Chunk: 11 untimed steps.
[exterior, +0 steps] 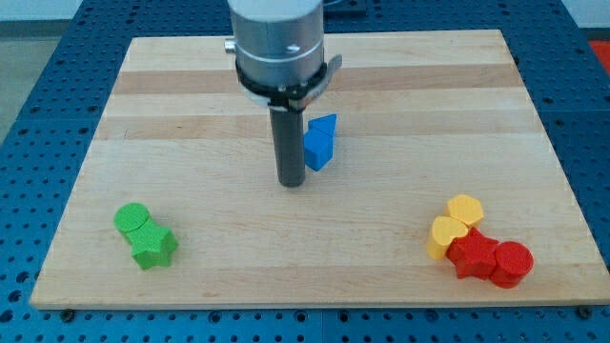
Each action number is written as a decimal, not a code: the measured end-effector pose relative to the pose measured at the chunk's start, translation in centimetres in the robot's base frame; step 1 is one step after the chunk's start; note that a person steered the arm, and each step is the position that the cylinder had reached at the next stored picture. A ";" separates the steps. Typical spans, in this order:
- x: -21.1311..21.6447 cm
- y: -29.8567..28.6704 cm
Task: Move the yellow hexagon to the top right of the yellow heart
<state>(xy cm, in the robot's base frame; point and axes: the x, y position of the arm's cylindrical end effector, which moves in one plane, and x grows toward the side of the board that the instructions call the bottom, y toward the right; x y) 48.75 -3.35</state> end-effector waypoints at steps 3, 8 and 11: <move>0.6 9.6; 6.2 24.8; 6.7 22.0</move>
